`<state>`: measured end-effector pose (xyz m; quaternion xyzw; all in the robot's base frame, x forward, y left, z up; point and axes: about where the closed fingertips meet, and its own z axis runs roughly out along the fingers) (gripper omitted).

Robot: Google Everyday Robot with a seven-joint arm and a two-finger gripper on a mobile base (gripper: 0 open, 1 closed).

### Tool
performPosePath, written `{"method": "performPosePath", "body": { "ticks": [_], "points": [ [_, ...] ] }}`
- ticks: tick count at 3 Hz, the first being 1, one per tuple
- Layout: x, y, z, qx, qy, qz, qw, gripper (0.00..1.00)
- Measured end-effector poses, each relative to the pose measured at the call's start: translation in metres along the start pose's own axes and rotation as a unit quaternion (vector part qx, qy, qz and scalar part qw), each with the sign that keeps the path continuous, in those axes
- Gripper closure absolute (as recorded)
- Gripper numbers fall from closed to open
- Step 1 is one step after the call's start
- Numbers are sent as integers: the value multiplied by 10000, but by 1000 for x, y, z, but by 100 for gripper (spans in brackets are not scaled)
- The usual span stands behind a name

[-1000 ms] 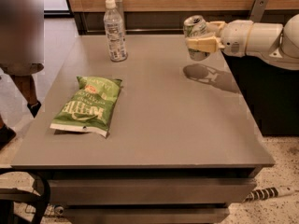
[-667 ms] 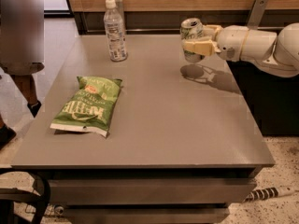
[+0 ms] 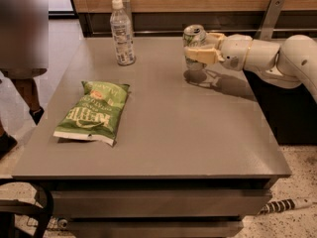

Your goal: Place 7up can upright

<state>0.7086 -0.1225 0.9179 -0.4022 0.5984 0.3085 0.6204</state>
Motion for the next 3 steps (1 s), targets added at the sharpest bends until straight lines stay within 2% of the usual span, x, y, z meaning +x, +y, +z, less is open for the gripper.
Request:
{"method": "performPosePath", "body": {
  "ticks": [1,3],
  "points": [
    [21,8,6,-34,10,237,9997,100],
    [55,18,-13,290,-216,545,9979,100]
  ]
}}
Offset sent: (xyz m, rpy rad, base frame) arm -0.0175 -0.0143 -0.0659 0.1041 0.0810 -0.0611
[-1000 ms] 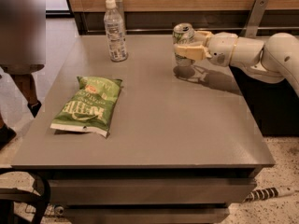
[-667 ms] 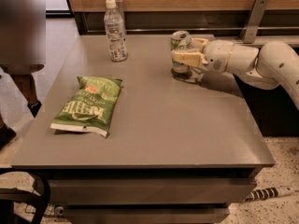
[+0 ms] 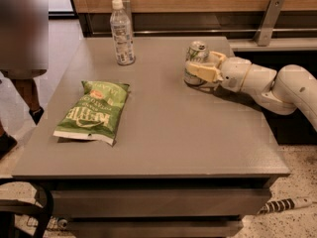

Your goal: Place 7up can upright

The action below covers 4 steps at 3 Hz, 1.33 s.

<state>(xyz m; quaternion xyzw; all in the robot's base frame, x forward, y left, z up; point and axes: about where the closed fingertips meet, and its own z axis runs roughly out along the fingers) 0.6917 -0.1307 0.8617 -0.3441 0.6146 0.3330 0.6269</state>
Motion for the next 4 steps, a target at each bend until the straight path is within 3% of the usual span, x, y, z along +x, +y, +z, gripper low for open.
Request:
{"method": "performPosePath", "body": {
  "ticks": [1,3,4],
  "points": [
    [-5,0,0,-1,0,0,10000,84],
    [-8,0,0,-3,0,0,10000,36],
    [-8,1,1,-13,-2,0,10000,5]
  ]
}}
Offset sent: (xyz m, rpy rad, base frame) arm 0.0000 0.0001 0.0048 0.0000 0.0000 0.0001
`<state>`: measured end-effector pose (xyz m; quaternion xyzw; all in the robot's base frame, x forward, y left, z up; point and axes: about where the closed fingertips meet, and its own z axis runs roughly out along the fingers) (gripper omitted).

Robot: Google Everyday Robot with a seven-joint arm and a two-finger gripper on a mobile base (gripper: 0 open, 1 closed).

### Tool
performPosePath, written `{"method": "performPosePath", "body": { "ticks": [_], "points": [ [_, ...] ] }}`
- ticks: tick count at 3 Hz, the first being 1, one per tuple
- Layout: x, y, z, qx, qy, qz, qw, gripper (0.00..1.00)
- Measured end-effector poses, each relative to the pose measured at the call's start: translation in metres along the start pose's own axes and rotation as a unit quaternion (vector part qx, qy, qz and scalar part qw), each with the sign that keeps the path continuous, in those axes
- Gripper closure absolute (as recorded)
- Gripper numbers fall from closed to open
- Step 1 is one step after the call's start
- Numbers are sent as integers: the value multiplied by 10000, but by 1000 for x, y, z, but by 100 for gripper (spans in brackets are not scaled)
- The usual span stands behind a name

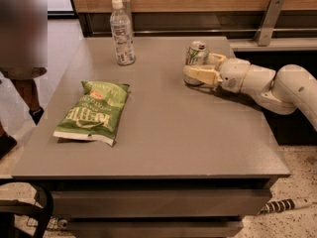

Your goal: Place 7up can upright

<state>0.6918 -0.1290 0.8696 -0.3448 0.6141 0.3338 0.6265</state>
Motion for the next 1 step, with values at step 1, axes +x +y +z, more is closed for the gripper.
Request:
{"method": "performPosePath", "body": {
  "ticks": [1],
  "points": [
    [0,1,1,-13,-2,0,10000,0]
  ]
}}
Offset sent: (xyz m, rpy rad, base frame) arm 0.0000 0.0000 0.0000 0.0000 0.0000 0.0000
